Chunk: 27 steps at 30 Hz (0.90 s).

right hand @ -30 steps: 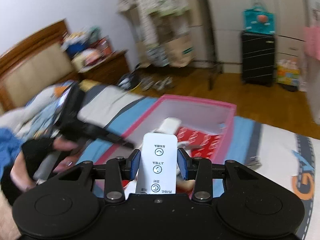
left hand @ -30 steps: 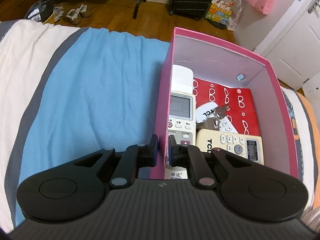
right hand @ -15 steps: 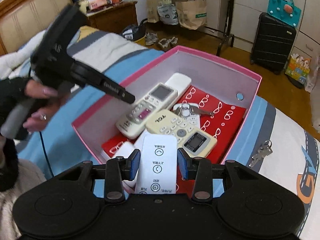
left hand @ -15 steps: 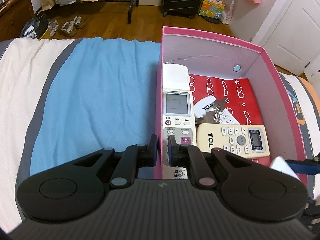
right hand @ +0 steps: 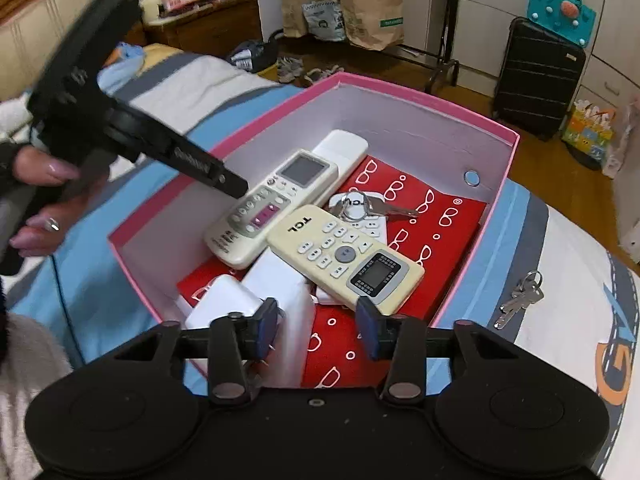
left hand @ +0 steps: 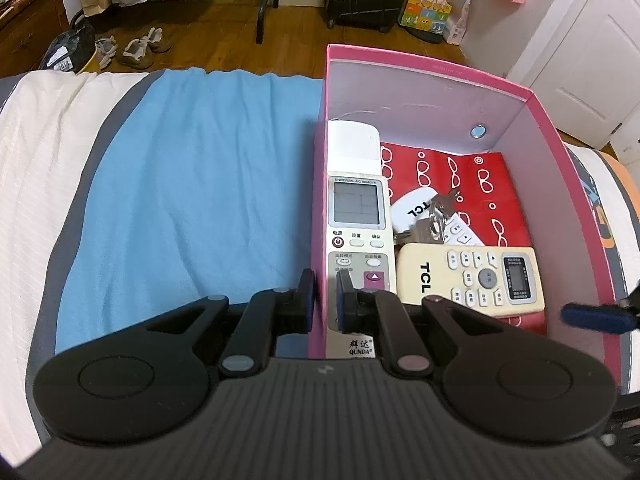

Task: Organize rigid objects
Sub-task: 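Carry the white fob remote into the pink box and release it, then reach the right tool to the second key set and grasp it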

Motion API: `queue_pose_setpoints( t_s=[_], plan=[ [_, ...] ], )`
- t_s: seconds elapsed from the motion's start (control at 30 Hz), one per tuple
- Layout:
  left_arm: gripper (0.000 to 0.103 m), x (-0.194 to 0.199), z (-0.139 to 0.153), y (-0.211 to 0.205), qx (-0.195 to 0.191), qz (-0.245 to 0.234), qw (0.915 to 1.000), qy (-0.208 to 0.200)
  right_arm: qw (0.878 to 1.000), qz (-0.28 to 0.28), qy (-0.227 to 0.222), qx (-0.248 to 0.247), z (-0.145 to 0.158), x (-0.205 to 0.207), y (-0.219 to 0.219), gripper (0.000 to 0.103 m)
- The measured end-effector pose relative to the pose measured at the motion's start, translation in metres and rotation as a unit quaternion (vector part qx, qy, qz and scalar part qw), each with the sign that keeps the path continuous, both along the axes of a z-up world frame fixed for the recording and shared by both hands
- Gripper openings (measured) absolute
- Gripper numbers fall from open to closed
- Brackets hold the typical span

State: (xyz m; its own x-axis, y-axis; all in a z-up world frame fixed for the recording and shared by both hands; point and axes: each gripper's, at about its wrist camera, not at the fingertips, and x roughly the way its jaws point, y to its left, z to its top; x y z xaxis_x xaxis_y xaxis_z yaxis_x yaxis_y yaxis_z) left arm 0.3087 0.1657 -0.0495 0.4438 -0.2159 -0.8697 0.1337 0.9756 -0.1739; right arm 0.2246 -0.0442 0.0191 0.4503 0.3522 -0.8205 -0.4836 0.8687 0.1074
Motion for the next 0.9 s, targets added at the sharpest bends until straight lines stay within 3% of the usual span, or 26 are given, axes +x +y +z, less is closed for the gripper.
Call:
queue_pose_setpoints(
  t_s=[0.23,0.37,0.57,0.7,0.9],
  plan=[
    [0.009,0.001,-0.001,0.001,-0.005,0.006,1.0000,0.004,0.995,-0.067,-0.025,0.076,0.039,0.007,-0.062,0.052],
    [0.009,0.002,-0.003,0.001,-0.006,0.008,0.9999,0.007,0.987,-0.132,-0.030,0.085,0.041,0.018,-0.110,0.053],
    [0.009,0.004,-0.005,0.001,-0.006,0.012,0.9998,0.011,0.975,-0.200,-0.014,0.098,-0.011,0.045,-0.168,0.053],
    [0.009,0.003,-0.005,-0.001,-0.003,0.014,0.9998,0.012,0.976,-0.202,-0.023,0.078,-0.056,0.062,-0.171,0.053],
    [0.009,0.003,-0.007,0.000,-0.006,0.016,0.9998,0.010,0.976,-0.195,-0.045,0.086,-0.091,0.084,-0.152,0.054]
  ],
)
